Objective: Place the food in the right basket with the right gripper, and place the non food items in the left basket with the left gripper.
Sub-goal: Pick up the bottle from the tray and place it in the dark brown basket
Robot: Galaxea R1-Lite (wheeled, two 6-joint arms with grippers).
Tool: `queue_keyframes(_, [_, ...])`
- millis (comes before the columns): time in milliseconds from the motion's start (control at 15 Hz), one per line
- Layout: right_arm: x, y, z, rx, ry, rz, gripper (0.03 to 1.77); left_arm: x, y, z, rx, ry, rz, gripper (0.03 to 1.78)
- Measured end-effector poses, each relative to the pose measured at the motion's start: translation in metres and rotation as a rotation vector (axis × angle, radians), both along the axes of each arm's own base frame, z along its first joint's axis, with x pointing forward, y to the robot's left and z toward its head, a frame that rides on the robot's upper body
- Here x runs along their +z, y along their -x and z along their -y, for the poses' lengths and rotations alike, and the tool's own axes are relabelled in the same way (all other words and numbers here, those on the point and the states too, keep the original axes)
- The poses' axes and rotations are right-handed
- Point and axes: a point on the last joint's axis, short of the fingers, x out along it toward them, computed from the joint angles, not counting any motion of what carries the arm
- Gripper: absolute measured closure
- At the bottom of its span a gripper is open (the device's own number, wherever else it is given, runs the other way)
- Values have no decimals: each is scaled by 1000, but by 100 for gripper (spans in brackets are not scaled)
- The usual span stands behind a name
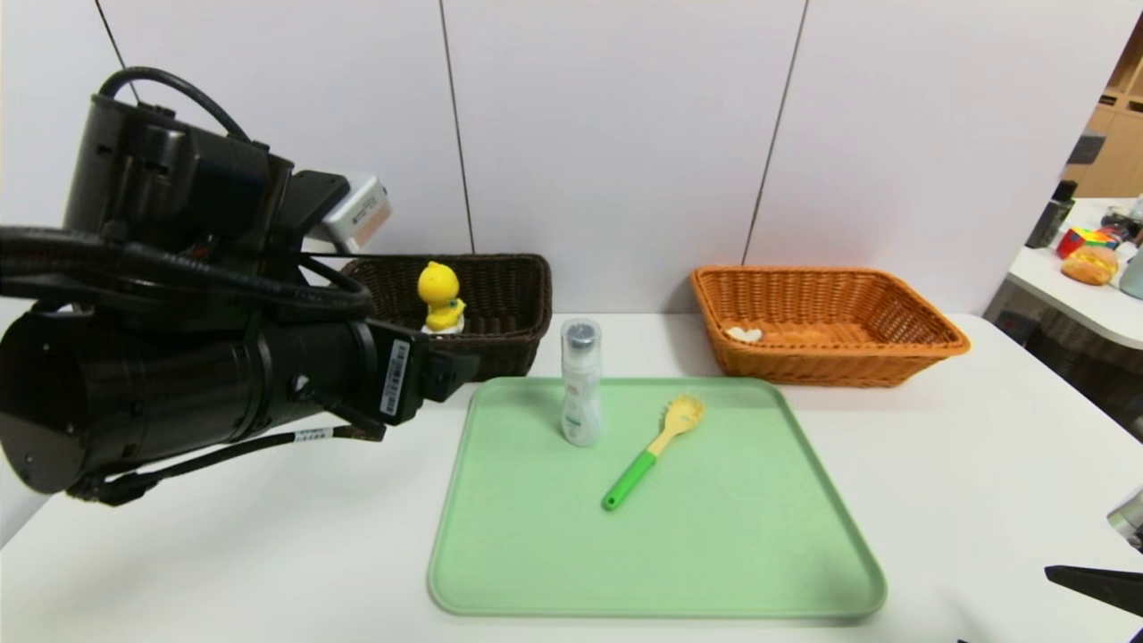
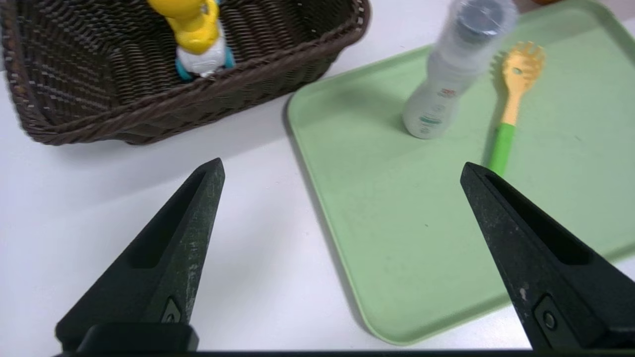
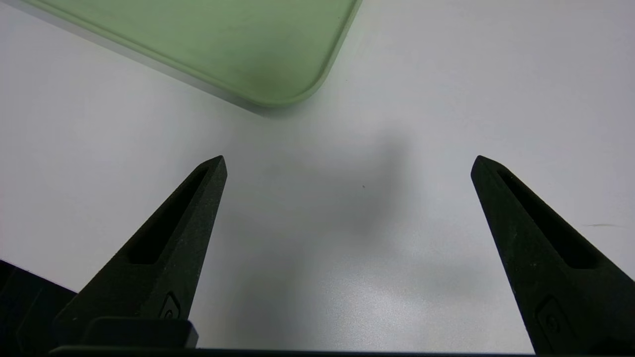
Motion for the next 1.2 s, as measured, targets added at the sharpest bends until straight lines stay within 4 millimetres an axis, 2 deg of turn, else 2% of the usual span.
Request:
queue_keyframes(400, [0,-2,-1,2,-1,0,10,-35,25,14,-146,49,34,12])
queue_keyframes(600, [0,-3,-2,6,-3,5,10,-51,28,27,-195,80,61,12])
queue_keyframes(867, [-1,-4,-2,7,-2,2,10,-73,21,44,-223,90,85,12])
queue_keyframes(1200, [-1,-4,-2,7,-1,5,10,-99,-1,66,-240,47,137,12])
